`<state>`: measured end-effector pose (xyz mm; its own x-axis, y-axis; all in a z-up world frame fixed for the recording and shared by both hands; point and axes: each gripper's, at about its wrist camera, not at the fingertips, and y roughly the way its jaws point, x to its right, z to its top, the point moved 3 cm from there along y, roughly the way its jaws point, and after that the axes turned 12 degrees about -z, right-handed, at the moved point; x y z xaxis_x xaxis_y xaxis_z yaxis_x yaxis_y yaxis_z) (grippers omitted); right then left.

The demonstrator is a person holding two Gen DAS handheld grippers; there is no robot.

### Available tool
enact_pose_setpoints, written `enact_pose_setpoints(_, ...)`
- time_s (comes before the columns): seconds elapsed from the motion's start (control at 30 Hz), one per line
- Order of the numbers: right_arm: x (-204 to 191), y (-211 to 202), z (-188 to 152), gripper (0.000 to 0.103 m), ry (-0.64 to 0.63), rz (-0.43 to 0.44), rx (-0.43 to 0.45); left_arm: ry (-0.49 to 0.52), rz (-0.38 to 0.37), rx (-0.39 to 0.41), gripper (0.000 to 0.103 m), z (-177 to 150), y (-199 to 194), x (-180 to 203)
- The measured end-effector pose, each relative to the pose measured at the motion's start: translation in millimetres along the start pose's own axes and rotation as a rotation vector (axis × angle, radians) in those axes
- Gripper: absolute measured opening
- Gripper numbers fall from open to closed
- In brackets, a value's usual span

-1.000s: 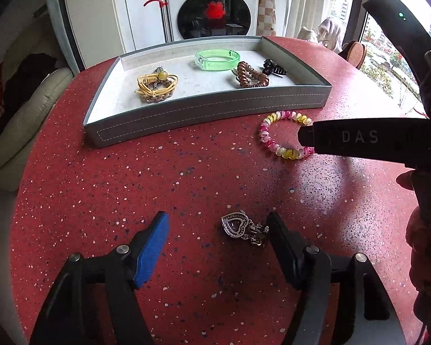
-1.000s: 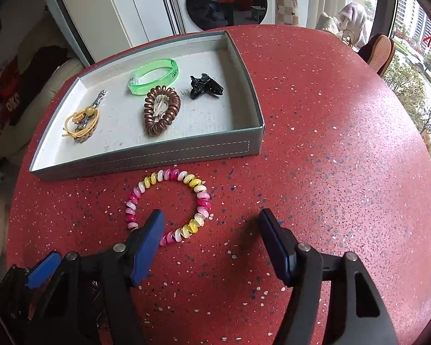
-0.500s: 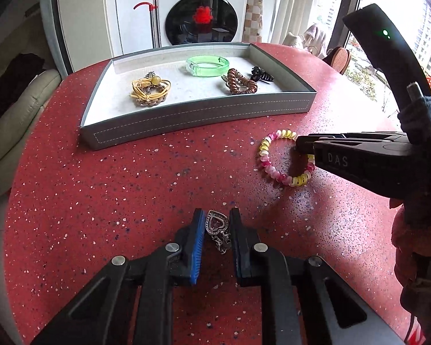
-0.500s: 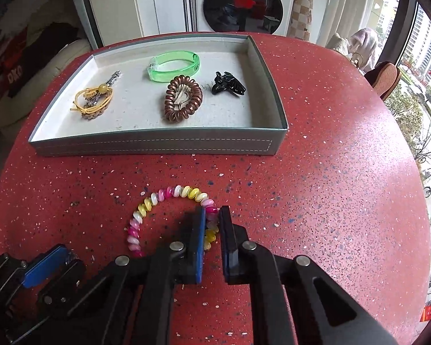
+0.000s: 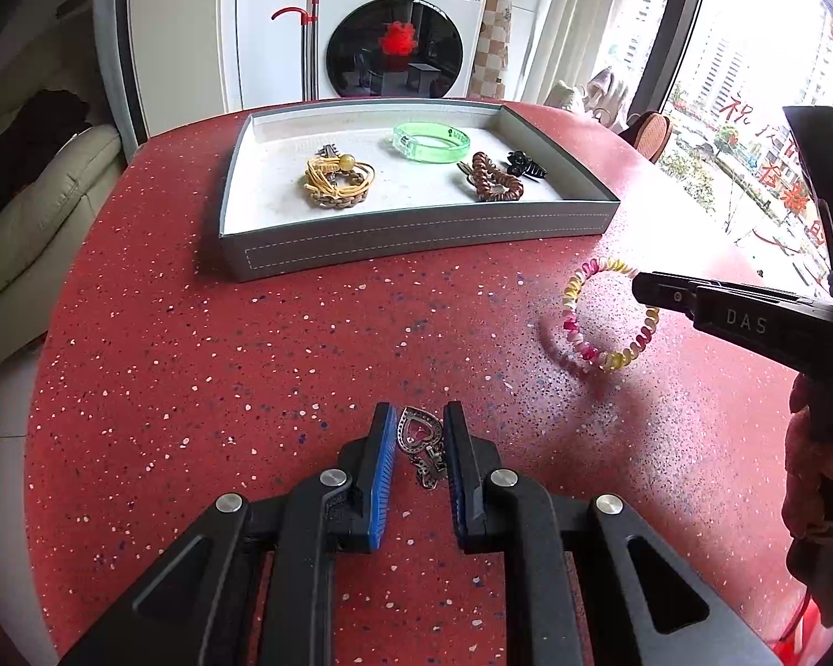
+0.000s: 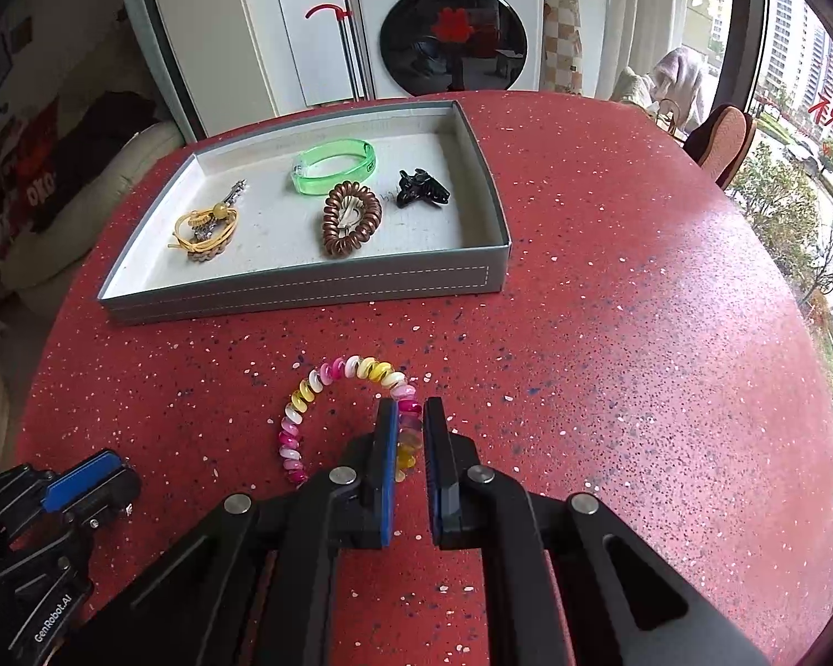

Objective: Organize jewelry
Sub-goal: 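Grasp the silver heart charm with the left tool while the right tool grasps the beaded bracelet, then carry the heart charm and beaded bracelet into the tray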

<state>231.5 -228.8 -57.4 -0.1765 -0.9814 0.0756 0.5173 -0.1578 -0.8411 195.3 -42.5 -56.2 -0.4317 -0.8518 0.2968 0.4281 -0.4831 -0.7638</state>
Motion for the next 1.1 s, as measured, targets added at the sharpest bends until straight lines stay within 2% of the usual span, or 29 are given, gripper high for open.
enact_pose_setpoints(0.37,-3,-20,-13,0.01,0.048,0.066,0.003,-0.002,0.0,0.022,0.036,-2,-18,-9)
enact_pose_setpoints(1.1,-14,-29,-18,0.01,0.039,0.046,-0.014,-0.013,-0.025,0.054,0.036,7,-25,-24)
